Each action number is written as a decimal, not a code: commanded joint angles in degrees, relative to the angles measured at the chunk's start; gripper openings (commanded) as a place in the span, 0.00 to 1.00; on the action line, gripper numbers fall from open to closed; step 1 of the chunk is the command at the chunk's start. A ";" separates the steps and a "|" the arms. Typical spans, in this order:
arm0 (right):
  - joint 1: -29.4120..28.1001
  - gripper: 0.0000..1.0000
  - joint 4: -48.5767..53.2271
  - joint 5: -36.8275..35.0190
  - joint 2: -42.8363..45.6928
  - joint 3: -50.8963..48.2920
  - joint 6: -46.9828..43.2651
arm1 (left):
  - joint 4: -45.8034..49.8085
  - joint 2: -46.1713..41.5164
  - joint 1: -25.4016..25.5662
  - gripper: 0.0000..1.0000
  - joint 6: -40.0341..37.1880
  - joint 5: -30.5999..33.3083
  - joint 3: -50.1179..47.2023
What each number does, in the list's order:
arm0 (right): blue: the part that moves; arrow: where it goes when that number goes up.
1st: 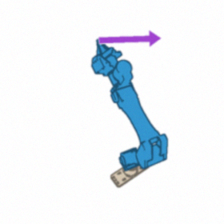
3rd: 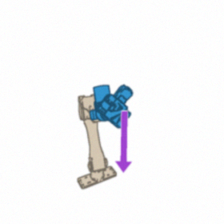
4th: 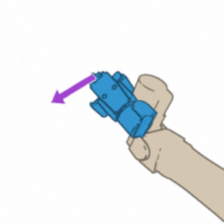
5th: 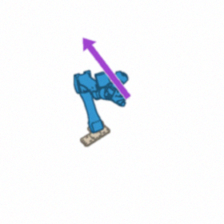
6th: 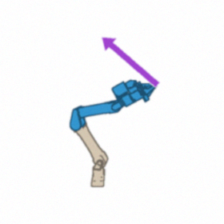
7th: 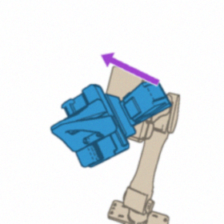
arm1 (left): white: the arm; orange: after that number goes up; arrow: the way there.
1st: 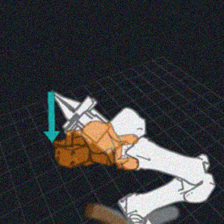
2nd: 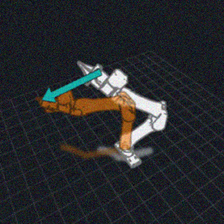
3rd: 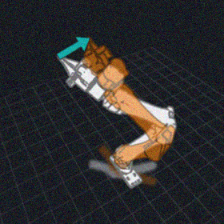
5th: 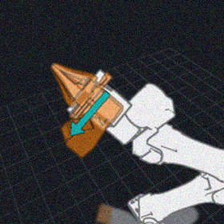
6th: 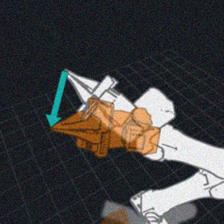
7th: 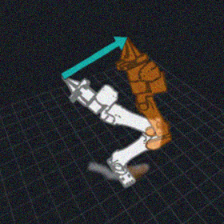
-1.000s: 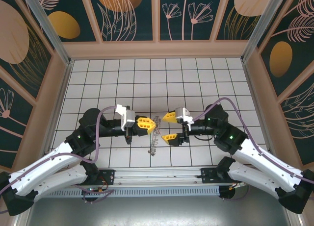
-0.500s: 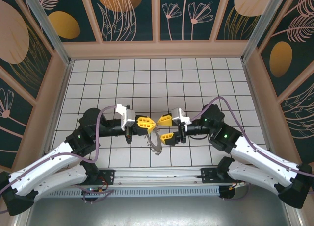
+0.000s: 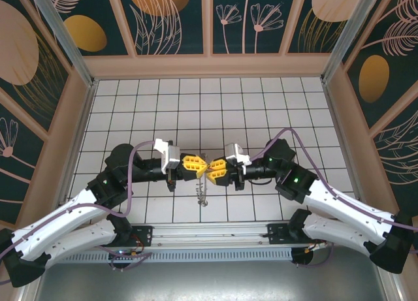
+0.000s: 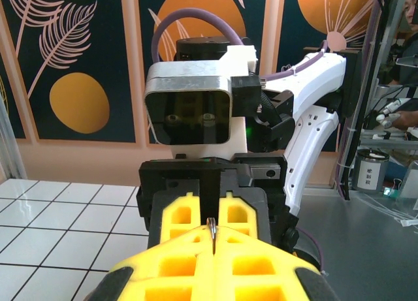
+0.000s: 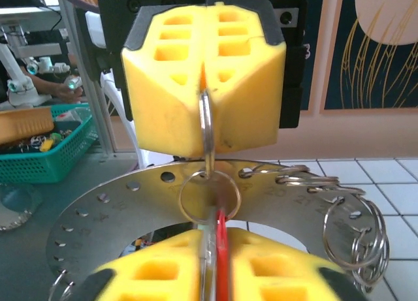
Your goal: Put the keys on the keyring
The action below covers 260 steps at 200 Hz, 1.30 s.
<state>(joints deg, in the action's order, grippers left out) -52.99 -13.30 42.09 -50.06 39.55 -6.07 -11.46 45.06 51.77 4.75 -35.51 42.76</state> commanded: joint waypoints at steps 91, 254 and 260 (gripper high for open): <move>-0.37 0.00 8.84 -14.81 4.69 3.21 -6.42 | 0.04 -1.29 0.23 0.00 -1.50 1.55 1.68; -0.09 0.00 22.43 -26.63 -5.43 14.34 -11.03 | 0.83 1.04 0.14 0.55 0.61 20.94 -4.80; 0.25 0.00 23.45 -27.75 -6.78 15.38 -11.04 | 0.39 0.32 0.19 0.64 1.13 22.63 -5.92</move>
<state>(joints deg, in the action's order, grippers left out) -53.25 6.61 20.38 -53.34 49.89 -15.94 -8.01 47.31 51.77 3.36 -20.86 40.58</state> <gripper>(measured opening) 0.063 0.538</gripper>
